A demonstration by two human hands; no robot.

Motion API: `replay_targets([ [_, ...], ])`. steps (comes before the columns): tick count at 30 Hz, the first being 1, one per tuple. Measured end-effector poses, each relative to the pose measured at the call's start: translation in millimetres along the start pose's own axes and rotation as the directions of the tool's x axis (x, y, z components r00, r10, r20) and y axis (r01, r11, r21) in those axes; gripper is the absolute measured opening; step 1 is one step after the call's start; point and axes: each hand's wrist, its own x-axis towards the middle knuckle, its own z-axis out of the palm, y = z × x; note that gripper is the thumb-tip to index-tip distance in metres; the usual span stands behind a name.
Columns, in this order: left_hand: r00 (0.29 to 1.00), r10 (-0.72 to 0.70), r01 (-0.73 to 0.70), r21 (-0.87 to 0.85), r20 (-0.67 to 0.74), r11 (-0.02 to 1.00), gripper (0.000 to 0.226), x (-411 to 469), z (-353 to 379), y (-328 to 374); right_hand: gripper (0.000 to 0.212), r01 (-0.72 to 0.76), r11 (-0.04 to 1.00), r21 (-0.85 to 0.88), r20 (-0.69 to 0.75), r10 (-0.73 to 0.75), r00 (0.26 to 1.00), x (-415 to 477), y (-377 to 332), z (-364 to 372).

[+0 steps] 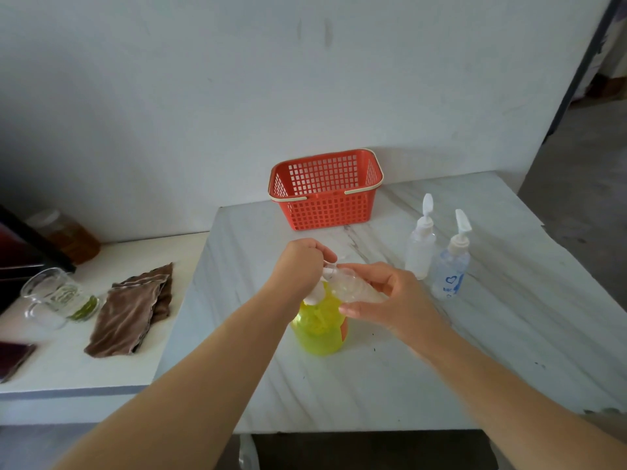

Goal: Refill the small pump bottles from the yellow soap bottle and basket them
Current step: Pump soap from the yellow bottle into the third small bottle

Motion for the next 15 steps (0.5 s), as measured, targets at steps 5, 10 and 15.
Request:
replay_targets([
  [5, 1.000, -0.026, 0.026, -0.009, -0.013, 1.000, 0.034, 3, -5, -9, 0.053, 0.028, 1.000, -0.005, 0.004, -0.028, 1.000, 2, 6, 10],
  [10, 1.000, -0.009, 0.009, -0.008, -0.027, 1.000, 0.036, 9, -1, -14, 0.057, 0.011, 1.000, -0.007, -0.010, -0.011, 1.000, 4, 14, 9],
  [15, 0.999, 0.017, -0.017, -0.002, -0.045, 1.000, 0.036, 9, 2, -15, 0.050, 0.010, 1.000, -0.015, -0.028, -0.011, 1.000, 4, 12, 9],
])
